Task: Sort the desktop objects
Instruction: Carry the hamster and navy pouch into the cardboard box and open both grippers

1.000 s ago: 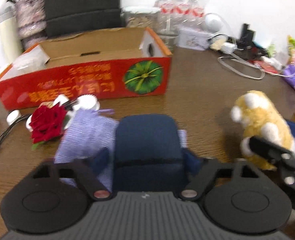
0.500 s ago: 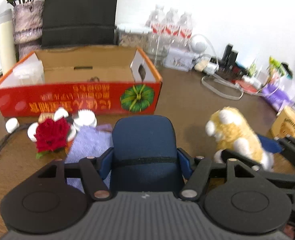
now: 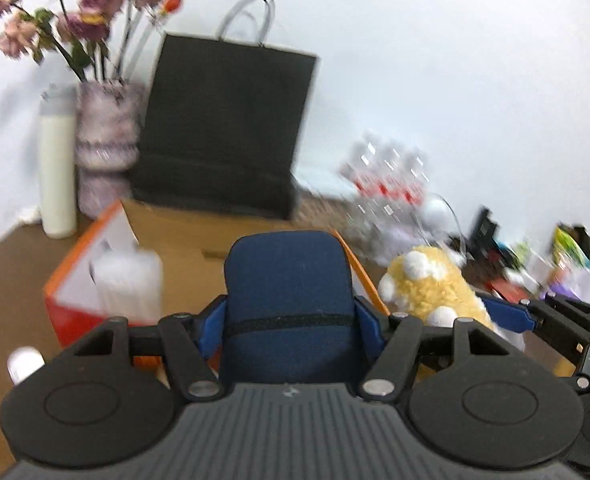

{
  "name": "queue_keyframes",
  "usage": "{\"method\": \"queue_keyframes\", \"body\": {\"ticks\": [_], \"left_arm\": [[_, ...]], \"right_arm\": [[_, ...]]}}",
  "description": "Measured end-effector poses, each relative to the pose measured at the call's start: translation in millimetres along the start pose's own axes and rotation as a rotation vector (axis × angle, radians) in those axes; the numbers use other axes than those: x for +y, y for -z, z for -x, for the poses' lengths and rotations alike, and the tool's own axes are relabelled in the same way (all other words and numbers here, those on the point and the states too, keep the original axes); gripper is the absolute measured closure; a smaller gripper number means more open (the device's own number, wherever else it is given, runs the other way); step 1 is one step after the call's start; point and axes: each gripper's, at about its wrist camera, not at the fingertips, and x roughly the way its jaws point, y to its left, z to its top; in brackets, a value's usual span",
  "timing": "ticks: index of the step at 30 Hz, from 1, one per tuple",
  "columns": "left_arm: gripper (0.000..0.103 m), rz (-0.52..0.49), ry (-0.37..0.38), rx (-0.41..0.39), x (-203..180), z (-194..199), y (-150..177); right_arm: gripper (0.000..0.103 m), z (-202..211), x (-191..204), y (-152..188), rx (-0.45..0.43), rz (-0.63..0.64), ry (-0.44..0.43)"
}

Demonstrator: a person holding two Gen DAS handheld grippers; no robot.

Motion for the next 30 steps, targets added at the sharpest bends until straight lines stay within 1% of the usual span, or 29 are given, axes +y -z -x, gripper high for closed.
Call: {"method": "queue_keyframes", "body": {"ticks": [2, 5, 10, 15, 21, 26, 27, 28, 29, 30], "left_arm": [[0.036, -0.003, -0.035, -0.036, 11, -13, -10], [0.036, -0.016, -0.072, -0.07, 25, -32, -21], [0.036, -0.039, -0.089, -0.065, 43, -69, -35], [0.036, -0.085, -0.116, -0.061, 45, -100, -39], [0.036, -0.134, -0.153, -0.023, 42, -121, -29], [0.035, -0.133, -0.17, -0.021, 44, -123, -25], [0.034, -0.124, -0.171, -0.023, 45, -123, -25], [0.03, -0.114, -0.169, -0.018, 47, -123, -26], [0.016, -0.108, -0.168, -0.019, 48, -123, -26], [0.006, -0.101, -0.174, -0.03, 48, -120, -27]], "right_arm": [[0.047, -22, 6, -11, -0.008, -0.023, -0.003], [0.047, -56, 13, -21, -0.015, -0.053, -0.009], [0.047, -106, 17, -31, -0.008, -0.06, 0.01], [0.047, -142, 8, -28, 0.036, -0.086, 0.001], [0.047, -166, -3, -15, 0.098, -0.145, -0.007], [0.044, -165, 1, -10, 0.104, -0.146, 0.001], [0.043, -165, 2, -9, 0.107, -0.142, 0.004], [0.04, -165, 4, -9, 0.108, -0.138, 0.008], [0.031, -164, 4, -8, 0.109, -0.136, 0.015], [0.016, -163, 4, -7, 0.108, -0.137, 0.021]]}}
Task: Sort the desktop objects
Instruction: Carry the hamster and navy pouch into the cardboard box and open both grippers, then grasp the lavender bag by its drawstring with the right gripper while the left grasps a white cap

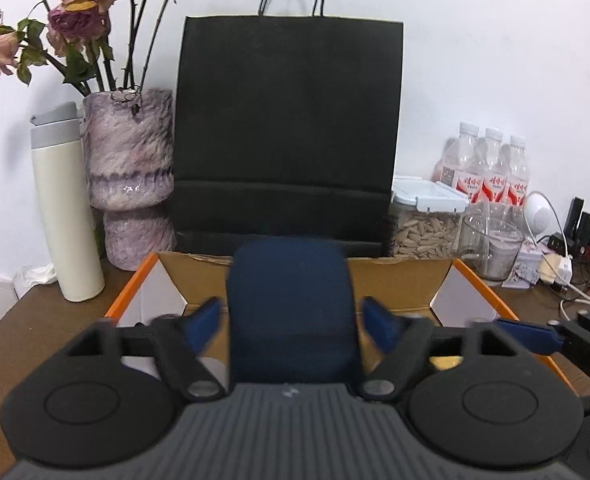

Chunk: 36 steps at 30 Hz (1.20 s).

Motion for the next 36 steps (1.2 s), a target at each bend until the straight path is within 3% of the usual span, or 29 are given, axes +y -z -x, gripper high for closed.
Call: {"method": "queue_keyframes", "body": {"ticks": [1, 2, 5, 20, 28, 36], "left_arm": [[0.0, 0.006, -0.011, -0.02, 0, 3, -1], [0.0, 0.006, -0.022, -0.05, 0, 9, -1], [0.0, -0.015, -0.026, -0.061, -2, 16, -5], [0.0, 0.034, -0.068, -0.09, 42, 83, 4], [0.0, 0.015, -0.14, -0.004, 79, 124, 39], [0.0, 0.073, -0.165, 0.113, 116, 148, 87]], "right_arm": [[0.01, 1, -1, 0, -0.004, -0.004, 0.004], [0.005, 2, -2, 0, -0.012, -0.011, 0.009], [0.003, 8, -7, 0, -0.019, -0.029, 0.016], [0.001, 75, -17, 17, -0.091, -0.057, 0.036], [0.0, 107, -5, 51, 0.024, -0.034, -0.017], [0.0, 126, 25, 88, 0.138, -0.007, -0.059]]}}
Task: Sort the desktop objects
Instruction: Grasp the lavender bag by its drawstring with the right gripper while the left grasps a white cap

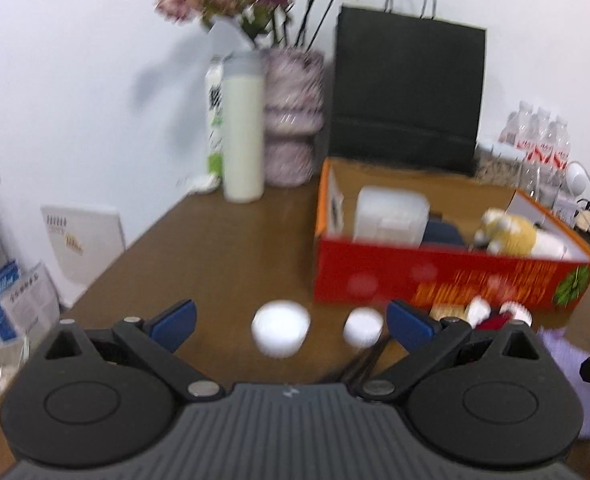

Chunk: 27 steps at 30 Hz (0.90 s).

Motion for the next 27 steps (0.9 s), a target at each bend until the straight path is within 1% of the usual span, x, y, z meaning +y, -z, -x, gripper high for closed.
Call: {"method": "queue_keyframes", "body": {"ticks": [4, 7, 13, 15, 21, 22, 24, 27], "left_arm": [[0.0, 0.026, 0.007, 0.05, 12, -1, 17], [0.0, 0.018, 0.021, 0.07, 11, -3, 21], [0.0, -0.027, 0.04, 0.075, 4, -1, 27], [0.0, -0.035, 0.04, 0.08, 2, -2, 29], [0.0, -0.038, 0.038, 0.086, -1, -3, 30], [0.0, -0.037, 0.038, 0.086, -1, -4, 30], [0.0, -0.035, 0.04, 0.087, -1, -4, 30], [0.0, -0.034, 0.041, 0.091, -1, -5, 30]], "right_arm": [[0.0, 1, 10, 11, 0.041, -0.009, -0.018], [0.0, -2, 14, 16, 0.069, -0.008, -0.012], [0.0, -9, 11, 22, 0.104, -0.036, 0.001], [0.0, -11, 8, 23, 0.109, -0.057, -0.01], [0.0, -12, 7, 24, 0.106, -0.052, -0.019], [0.001, -12, 7, 24, 0.106, -0.051, -0.019], [0.009, -11, 7, 23, 0.103, -0.048, -0.025], [0.017, -9, 9, 23, 0.094, -0.04, -0.031]]}}
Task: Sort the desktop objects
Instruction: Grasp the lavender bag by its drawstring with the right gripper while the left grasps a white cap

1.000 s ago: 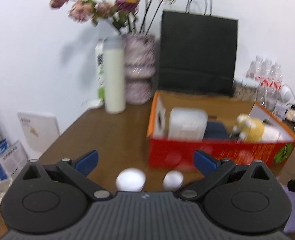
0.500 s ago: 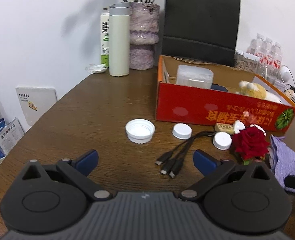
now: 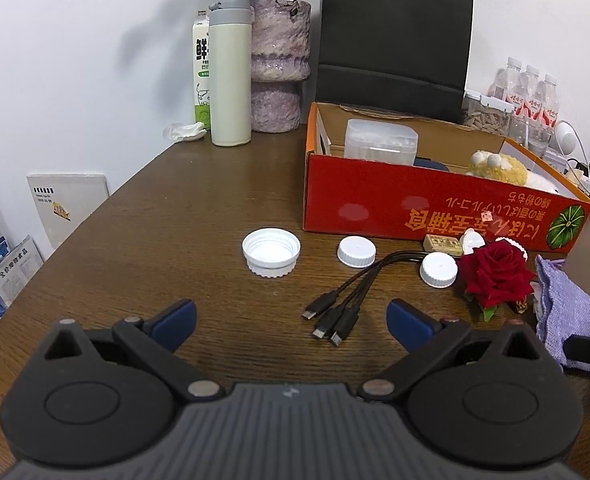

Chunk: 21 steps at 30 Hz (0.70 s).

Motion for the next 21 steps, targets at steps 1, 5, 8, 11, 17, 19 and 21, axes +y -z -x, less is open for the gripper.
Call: {"method": "queue_keyframes", "body": {"ticks": [1, 5, 8, 11, 17, 19, 21], "left_arm": [[0.0, 0.0, 0.0, 0.001, 0, 0, 0], [0.0, 0.0, -0.001, 0.001, 0, 0, 1], [0.0, 0.001, -0.003, 0.003, 0, 0, 1], [0.0, 0.002, -0.001, 0.002, 2, 0, 1], [0.0, 0.014, 0.0, -0.003, 5, 0, 0], [0.0, 0.028, -0.003, -0.011, 9, -1, -3], [0.0, 0.052, -0.02, -0.026, 16, -2, -9]], "right_arm": [[0.02, 0, 0, 0, -0.004, 0.0, -0.001], [0.043, 3, -1, 0, -0.02, 0.004, 0.001], [0.081, 5, -3, 0, -0.035, -0.006, 0.005], [0.096, 7, -10, -1, -0.039, -0.046, -0.007], [0.1, 19, -18, -4, -0.111, -0.092, -0.024], [0.1, 25, -23, -6, -0.146, -0.117, -0.006], [0.1, 27, -32, -8, -0.162, -0.152, 0.008]]}}
